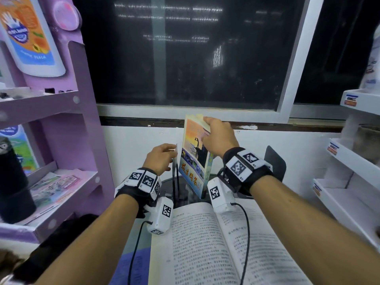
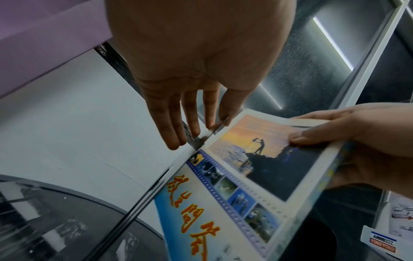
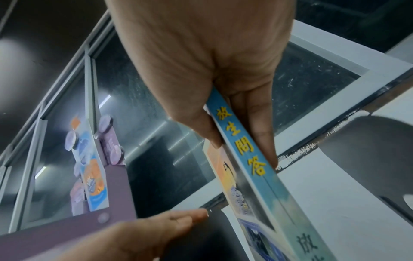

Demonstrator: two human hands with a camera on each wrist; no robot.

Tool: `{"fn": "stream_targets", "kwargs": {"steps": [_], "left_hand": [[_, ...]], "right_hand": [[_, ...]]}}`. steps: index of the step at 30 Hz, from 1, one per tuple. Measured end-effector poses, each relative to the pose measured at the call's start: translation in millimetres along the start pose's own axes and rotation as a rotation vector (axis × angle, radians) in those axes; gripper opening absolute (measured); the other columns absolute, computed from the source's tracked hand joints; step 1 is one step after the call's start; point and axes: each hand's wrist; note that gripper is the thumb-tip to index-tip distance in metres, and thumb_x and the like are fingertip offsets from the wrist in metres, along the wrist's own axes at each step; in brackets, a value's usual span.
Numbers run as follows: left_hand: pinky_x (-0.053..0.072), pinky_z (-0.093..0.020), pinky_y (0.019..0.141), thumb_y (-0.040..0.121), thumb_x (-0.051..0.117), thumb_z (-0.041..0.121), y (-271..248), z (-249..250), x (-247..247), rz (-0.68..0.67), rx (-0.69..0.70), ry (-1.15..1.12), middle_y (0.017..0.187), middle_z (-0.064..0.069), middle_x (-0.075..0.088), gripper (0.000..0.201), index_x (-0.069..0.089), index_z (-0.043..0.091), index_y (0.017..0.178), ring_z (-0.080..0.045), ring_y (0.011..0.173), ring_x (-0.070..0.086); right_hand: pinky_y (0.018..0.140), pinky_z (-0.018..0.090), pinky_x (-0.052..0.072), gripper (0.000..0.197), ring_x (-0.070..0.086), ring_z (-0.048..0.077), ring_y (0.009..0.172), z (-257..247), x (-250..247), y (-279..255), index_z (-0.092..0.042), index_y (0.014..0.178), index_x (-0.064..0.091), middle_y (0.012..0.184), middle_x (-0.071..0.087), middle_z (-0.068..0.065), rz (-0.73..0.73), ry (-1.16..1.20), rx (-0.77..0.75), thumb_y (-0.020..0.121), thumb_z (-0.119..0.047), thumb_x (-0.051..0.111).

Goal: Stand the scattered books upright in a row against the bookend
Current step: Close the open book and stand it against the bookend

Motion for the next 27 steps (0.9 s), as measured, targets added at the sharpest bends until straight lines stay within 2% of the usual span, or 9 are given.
{"fn": "stream_targets", "kwargs": {"steps": [3, 5, 8, 11, 15, 18, 21, 23, 27], "left_hand": [[0.057, -0.044, 0.071, 0.092, 0.055, 0.011, -2.3, 0.8, -0.7, -0.019, 0.005, -0.042, 0.106, -0.010, 0.066, 0.028, 0.062, 0.014, 0.118, -0.029, 0.085, 0.065], [0.055, -0.037, 0.064, 0.092, 0.054, 0.011, -2.5, 0.5, -2.0, -0.029, 0.006, -0.051, 0.103, -0.008, 0.066, 0.028, 0.063, 0.014, 0.118, -0.027, 0.082, 0.066], [0.056, -0.034, 0.059, 0.093, 0.053, 0.011, -3.9, 0.5, -4.1, -0.050, 0.009, -0.063, 0.100, -0.007, 0.069, 0.024, 0.064, 0.017, 0.114, -0.024, 0.078, 0.067], [0.055, -0.031, 0.055, 0.095, 0.052, 0.011, -4.0, 0.1, -4.4, -0.068, 0.011, -0.073, 0.103, -0.010, 0.068, 0.028, 0.063, 0.014, 0.120, -0.022, 0.074, 0.067], [0.057, -0.033, 0.056, 0.099, 0.045, 0.013, -3.8, -2.8, -4.5, -0.073, 0.015, -0.092, 0.110, -0.014, 0.067, 0.032, 0.060, 0.013, 0.126, -0.023, 0.076, 0.067], [0.058, -0.033, 0.055, 0.100, 0.042, 0.013, -5.6, -5.2, -5.3, -0.089, 0.019, -0.119, 0.115, -0.015, 0.065, 0.032, 0.058, 0.014, 0.129, -0.023, 0.078, 0.067], [0.059, -0.032, 0.057, 0.100, 0.041, 0.011, -6.7, -5.0, -7.1, -0.106, 0.018, -0.132, 0.109, -0.012, 0.066, 0.033, 0.057, 0.013, 0.129, -0.020, 0.076, 0.067], [0.059, -0.031, 0.056, 0.101, 0.040, 0.010, -6.9, -4.6, -8.9, -0.122, 0.011, -0.142, 0.101, -0.008, 0.065, 0.033, 0.056, 0.012, 0.130, -0.018, 0.071, 0.066], [0.059, -0.033, 0.065, 0.101, 0.040, 0.012, -9.7, -6.3, -12.7, -0.151, -0.012, -0.146, 0.093, -0.003, 0.067, 0.033, 0.055, 0.014, 0.131, -0.020, 0.073, 0.066]], "right_hand": [[0.085, 0.041, 0.055, 0.045, 0.062, 0.035, 0.103, 5.9, 21.8, 7.5, -0.023, 0.133, 0.053, 0.117, 0.063, 0.013, -0.058, -0.026, -0.013, 0.090, -0.009, 0.052], [0.088, 0.038, 0.051, 0.045, 0.059, 0.036, 0.107, 10.6, 33.8, 9.4, -0.020, 0.136, 0.050, 0.121, 0.061, 0.015, -0.105, -0.049, -0.003, 0.092, -0.012, 0.052], [0.096, 0.039, 0.045, 0.045, 0.054, 0.038, 0.116, 14.7, 47.7, 9.3, -0.016, 0.141, 0.045, 0.130, 0.054, 0.020, -0.170, -0.048, -0.006, 0.096, -0.018, 0.049], [0.098, 0.040, 0.045, 0.046, 0.053, 0.037, 0.118, 13.4, 58.7, 9.4, -0.016, 0.142, 0.043, 0.133, 0.052, 0.020, -0.225, -0.058, -0.039, 0.097, -0.023, 0.051], [0.085, 0.039, 0.051, 0.035, 0.059, 0.036, 0.102, 7.2, 66.3, 11.7, -0.015, 0.129, 0.051, 0.119, 0.058, 0.019, -0.287, -0.081, -0.086, 0.095, -0.022, 0.051], [0.073, 0.033, 0.047, 0.032, 0.059, 0.034, 0.094, 2.9, 66.3, 12.7, -0.013, 0.125, 0.050, 0.116, 0.058, 0.020, -0.342, -0.087, -0.109, 0.096, -0.025, 0.047], [0.065, 0.033, 0.051, 0.028, 0.062, 0.030, 0.084, -4.4, 63.1, 9.8, -0.009, 0.118, 0.047, 0.110, 0.059, 0.018, -0.438, -0.052, -0.110, 0.093, -0.022, 0.048], [0.065, 0.038, 0.059, 0.027, 0.070, 0.031, 0.075, -10.2, 61.1, 6.6, -0.007, 0.114, 0.046, 0.102, 0.061, 0.017, -0.499, -0.001, -0.089, 0.090, -0.019, 0.051], [0.069, 0.044, 0.061, 0.026, 0.073, 0.030, 0.068, -16.3, 61.0, 3.3, -0.008, 0.109, 0.046, 0.100, 0.064, 0.016, -0.555, 0.024, -0.075, 0.087, -0.019, 0.057]]}}
Point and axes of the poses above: each hand's wrist, its own y-axis towards the middle knuckle, its own x-axis out of the palm, z = x × y
